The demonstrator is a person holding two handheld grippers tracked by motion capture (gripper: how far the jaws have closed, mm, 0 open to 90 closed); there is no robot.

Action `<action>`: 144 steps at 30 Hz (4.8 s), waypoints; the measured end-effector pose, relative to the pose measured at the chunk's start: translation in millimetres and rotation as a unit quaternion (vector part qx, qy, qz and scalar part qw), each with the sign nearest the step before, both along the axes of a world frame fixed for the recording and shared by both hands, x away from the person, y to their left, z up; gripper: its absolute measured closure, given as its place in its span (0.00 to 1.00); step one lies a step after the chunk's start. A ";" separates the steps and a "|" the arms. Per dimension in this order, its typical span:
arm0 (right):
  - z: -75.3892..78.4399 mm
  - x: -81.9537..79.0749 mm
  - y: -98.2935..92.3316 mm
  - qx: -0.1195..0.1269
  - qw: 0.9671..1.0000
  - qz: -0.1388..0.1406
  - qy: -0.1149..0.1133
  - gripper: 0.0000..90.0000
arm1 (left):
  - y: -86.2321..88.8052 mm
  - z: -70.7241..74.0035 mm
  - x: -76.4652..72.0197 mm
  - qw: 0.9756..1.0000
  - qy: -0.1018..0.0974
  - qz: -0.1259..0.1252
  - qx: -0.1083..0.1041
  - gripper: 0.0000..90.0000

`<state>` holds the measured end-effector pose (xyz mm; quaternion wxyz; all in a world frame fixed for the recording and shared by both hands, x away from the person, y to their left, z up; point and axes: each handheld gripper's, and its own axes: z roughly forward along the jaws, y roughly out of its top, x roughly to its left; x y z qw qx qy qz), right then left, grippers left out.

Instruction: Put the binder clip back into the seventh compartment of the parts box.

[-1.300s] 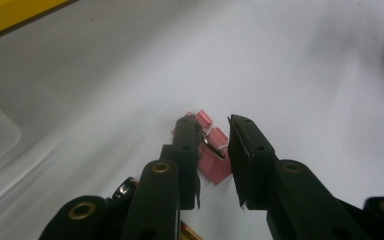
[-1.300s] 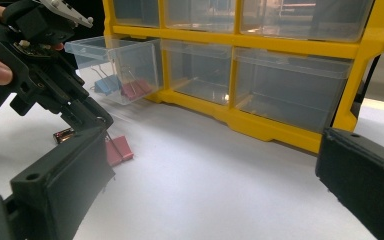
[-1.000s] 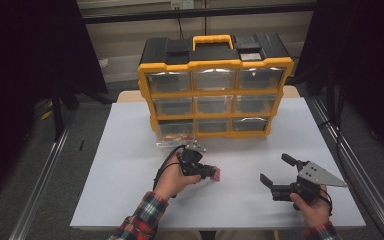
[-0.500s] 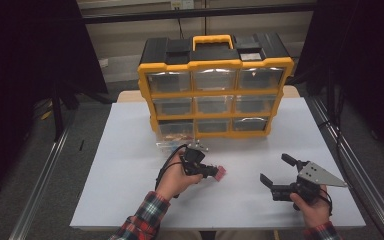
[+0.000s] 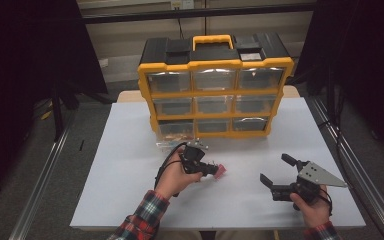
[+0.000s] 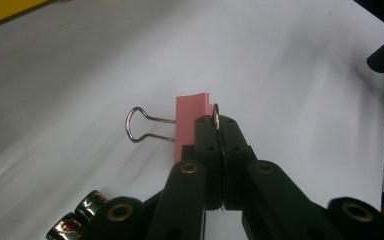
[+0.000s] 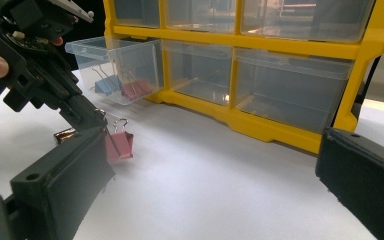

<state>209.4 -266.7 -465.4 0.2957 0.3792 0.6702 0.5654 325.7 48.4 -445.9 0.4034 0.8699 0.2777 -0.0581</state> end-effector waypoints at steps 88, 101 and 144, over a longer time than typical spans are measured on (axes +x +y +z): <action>-0.1 0.1 0.4 0.000 1.000 -0.001 0.002 0.00 | 96.1 89.4 66.5 0.987 -0.062 0.151 0.000 0.99; -0.1 -0.1 0.3 -0.001 1.000 -0.001 0.002 0.00 | 95.5 80.1 63.0 0.988 -0.060 0.146 -0.001 0.89; 1.1 0.6 0.1 0.001 1.000 -0.001 -0.003 0.00 | 78.3 62.6 19.4 0.990 -0.070 0.119 -0.024 0.97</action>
